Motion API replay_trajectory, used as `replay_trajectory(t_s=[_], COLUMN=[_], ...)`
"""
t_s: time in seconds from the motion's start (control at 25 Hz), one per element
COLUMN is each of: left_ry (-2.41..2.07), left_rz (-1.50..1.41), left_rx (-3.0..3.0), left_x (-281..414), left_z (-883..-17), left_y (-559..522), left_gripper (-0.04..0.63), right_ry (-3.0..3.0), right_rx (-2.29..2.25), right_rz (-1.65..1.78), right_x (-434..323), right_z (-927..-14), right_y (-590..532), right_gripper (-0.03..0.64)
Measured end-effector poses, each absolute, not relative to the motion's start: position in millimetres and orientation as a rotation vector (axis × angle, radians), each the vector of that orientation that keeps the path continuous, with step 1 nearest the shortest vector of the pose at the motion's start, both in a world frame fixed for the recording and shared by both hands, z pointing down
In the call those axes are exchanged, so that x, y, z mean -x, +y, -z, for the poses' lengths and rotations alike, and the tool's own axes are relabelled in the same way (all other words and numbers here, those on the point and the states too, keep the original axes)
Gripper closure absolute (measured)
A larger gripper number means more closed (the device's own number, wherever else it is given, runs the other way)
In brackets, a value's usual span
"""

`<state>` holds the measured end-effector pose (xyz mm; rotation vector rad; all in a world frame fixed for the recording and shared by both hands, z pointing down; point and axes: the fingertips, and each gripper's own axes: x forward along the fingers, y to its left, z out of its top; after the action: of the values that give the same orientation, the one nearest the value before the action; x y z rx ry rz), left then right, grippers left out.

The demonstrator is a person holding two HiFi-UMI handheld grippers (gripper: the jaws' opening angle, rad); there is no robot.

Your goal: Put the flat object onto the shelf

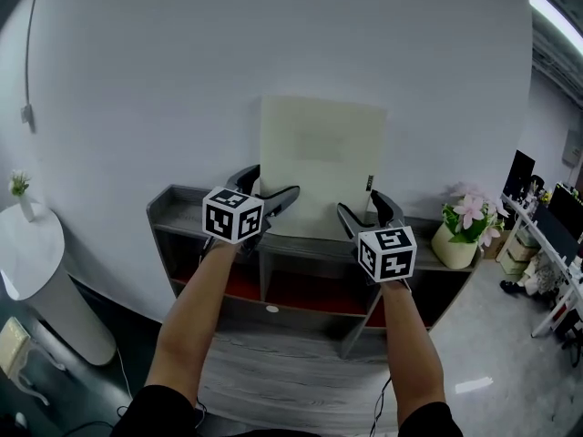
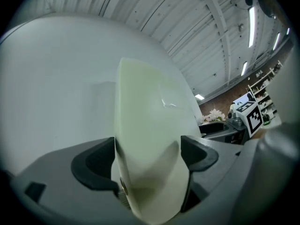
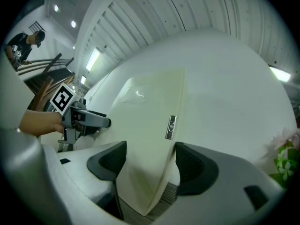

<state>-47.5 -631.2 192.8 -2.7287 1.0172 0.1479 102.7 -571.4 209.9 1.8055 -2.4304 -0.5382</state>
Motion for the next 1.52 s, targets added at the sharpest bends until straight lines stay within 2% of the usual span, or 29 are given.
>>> replay_trajectory(t_s=[0.48, 0.88, 0.92, 0.96, 1.04, 1.08, 1.2, 1.28, 1.52], left_ry=[1.058, 1.048, 1.050, 1.073, 1.159, 1.210, 1.316, 1.323, 1.306], left_rz=[-0.140, -0.445, -0.489, -0.523, -0.567, -0.584, -0.628, -0.618, -0.491], left_rx=[2.668, 2.491, 2.472, 2.446, 2.387, 2.365, 2.352, 2.377, 2.415], left_x=[50, 77, 80, 85, 98, 105, 121, 121, 109], left_z=[-189, -160, -161, -164, -175, -182, -203, -214, -233], left_y=[-618, -525, -514, -506, -497, -497, -498, -496, -490], left_gripper=[0.161, 0.164, 0.175, 0.220, 0.407, 0.469, 0.551, 0.585, 0.589], right_ry=[-2.403, -2.532, -2.555, -2.582, -2.624, -2.625, -2.561, -2.503, -2.443], right_rx=[-1.839, -1.938, -1.969, -1.999, -2.054, -2.074, -2.101, -2.100, -2.071], right_rz=[0.566, 0.670, 0.668, 0.660, 0.640, 0.652, 0.750, 0.816, 0.837], right_x=[-105, -105, -106, -108, -110, -109, -103, -99, -90], right_z=[-206, -184, -185, -186, -190, -190, -192, -197, -217], right_y=[-559, -496, -487, -478, -464, -458, -443, -437, -434], right_gripper=[0.279, 0.285, 0.307, 0.366, 0.480, 0.525, 0.584, 0.591, 0.592])
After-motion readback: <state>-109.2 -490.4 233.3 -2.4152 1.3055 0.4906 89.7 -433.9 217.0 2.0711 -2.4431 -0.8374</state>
